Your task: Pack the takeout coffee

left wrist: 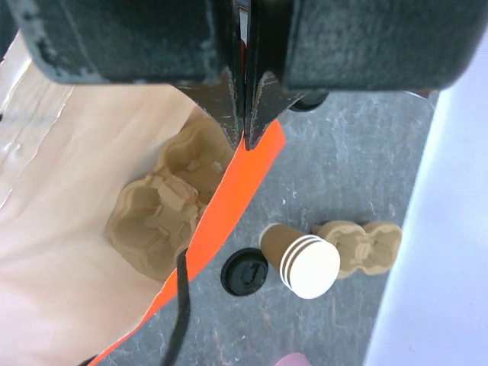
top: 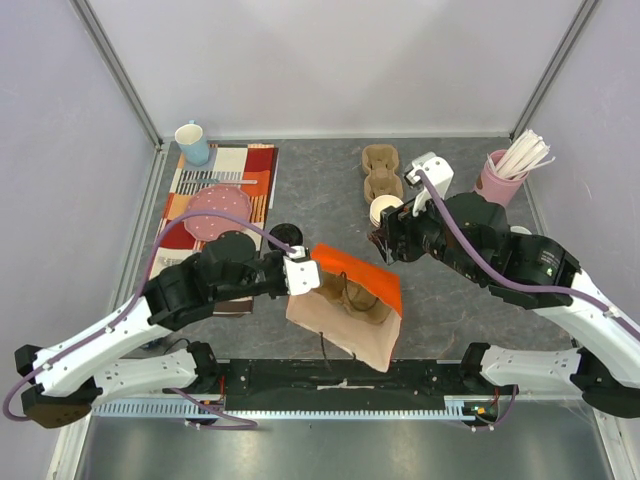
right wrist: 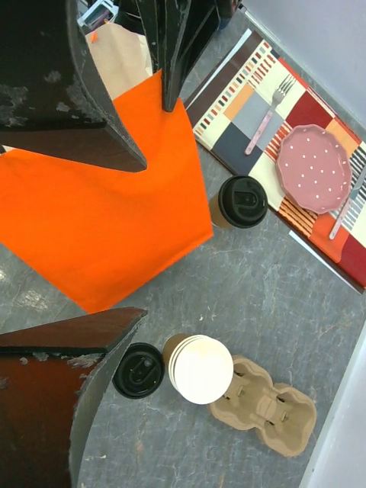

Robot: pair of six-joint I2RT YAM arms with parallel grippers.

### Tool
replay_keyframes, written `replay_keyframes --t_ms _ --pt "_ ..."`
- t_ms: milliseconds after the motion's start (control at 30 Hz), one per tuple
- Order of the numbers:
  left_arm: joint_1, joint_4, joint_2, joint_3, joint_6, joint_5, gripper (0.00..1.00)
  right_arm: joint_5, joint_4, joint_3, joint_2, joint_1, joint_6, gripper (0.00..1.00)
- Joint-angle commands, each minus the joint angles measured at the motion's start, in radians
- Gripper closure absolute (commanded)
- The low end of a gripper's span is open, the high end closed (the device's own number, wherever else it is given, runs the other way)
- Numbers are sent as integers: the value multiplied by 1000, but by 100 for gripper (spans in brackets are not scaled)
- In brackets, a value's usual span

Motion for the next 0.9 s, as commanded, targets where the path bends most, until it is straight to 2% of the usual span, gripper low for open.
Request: replay_keyframes --t_ms 0,133,300,433,567,600,733,800,867 --pt "-32 121 -6 -10 81 -55 98 13 20 -15 6 1 19 20" --pt "-32 117 9 -24 11 -52 98 11 18 -11 13 -1 19 20" --pt "-32 66 43 33 -117 -54 98 -8 -26 49 46 -2 -1 20" --pt "-25 10 69 66 -253 -66 98 -68 -118 228 124 -2 2 20" --pt "2 -53 114 108 -390 -116 98 -88 -282 438 228 -1 115 22" --pt "11 -73 124 114 -422 -118 98 -94 -314 504 245 -2 144 25" --pt "106 -112 175 154 -649 -110 98 -203 -434 572 332 -1 198 32" --pt "146 -124 206 163 -730 -81 98 -229 -476 584 351 -1 197 43" --pt "161 -112 218 162 -738 -92 98 -249 -477 580 360 -1 189 56"
